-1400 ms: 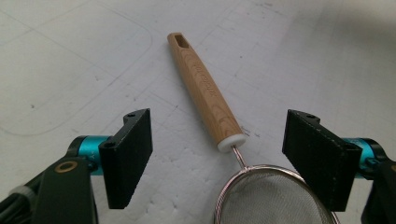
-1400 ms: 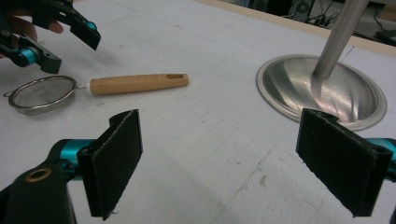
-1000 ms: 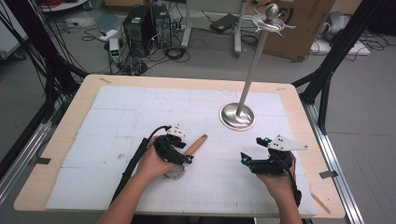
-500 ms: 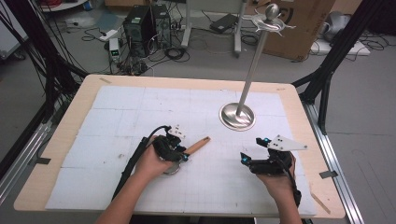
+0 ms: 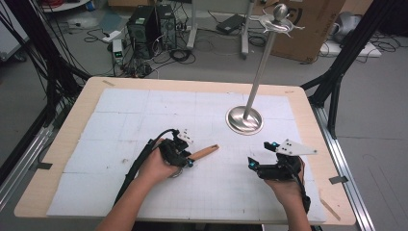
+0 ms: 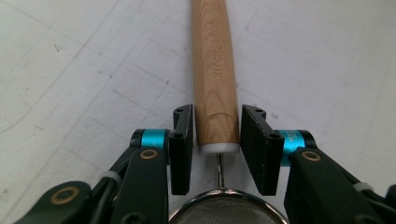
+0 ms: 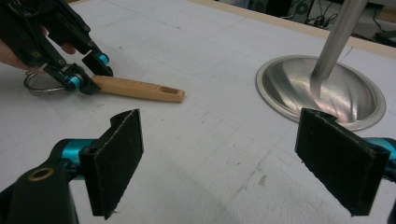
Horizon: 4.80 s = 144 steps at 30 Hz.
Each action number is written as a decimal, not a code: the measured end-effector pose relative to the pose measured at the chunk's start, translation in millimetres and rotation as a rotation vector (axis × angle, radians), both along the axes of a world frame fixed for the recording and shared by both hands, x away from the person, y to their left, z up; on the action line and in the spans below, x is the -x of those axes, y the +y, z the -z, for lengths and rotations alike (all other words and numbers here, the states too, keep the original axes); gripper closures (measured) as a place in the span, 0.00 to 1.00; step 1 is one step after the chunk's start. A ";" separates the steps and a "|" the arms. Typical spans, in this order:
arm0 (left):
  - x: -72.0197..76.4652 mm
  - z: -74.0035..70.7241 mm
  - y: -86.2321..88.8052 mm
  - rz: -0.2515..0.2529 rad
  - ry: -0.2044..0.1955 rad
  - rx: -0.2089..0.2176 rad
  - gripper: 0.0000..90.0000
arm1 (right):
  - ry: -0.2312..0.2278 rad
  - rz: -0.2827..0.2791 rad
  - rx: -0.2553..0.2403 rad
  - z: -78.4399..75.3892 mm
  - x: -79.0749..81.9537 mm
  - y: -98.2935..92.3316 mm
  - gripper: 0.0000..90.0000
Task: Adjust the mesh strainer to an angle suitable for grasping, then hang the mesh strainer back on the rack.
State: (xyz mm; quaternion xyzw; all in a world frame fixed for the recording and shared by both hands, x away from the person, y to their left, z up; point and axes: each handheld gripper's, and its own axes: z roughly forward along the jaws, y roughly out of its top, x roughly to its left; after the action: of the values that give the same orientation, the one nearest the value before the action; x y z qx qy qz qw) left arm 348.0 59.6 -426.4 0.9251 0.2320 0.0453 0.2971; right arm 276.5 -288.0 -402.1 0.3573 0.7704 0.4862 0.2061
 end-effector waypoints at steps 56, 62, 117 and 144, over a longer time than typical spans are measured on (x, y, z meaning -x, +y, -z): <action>4.9 -30.0 -10.2 0.049 -0.087 0.008 0.77 | 0.008 0.012 0.000 1.2 -0.2 -2.9 0.16; 7.3 -37.2 -4.9 0.051 -0.093 0.054 0.77 | 0.003 0.012 -0.004 0.7 -0.1 -3.4 0.16; -1.6 -110.5 29.6 0.031 -0.188 0.490 0.76 | -0.001 0.007 -0.011 -0.6 0.0 -4.5 0.16; -34.4 -179.0 -1.1 0.104 -0.247 0.563 0.76 | -0.014 0.015 -0.015 -2.2 0.3 -8.7 0.16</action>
State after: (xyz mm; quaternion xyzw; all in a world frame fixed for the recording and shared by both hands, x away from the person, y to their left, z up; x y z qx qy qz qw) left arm 382.5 58.6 -247.4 0.8046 0.1500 0.0763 0.5694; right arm 276.3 -296.7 -399.9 0.3612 0.7627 0.4927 0.2123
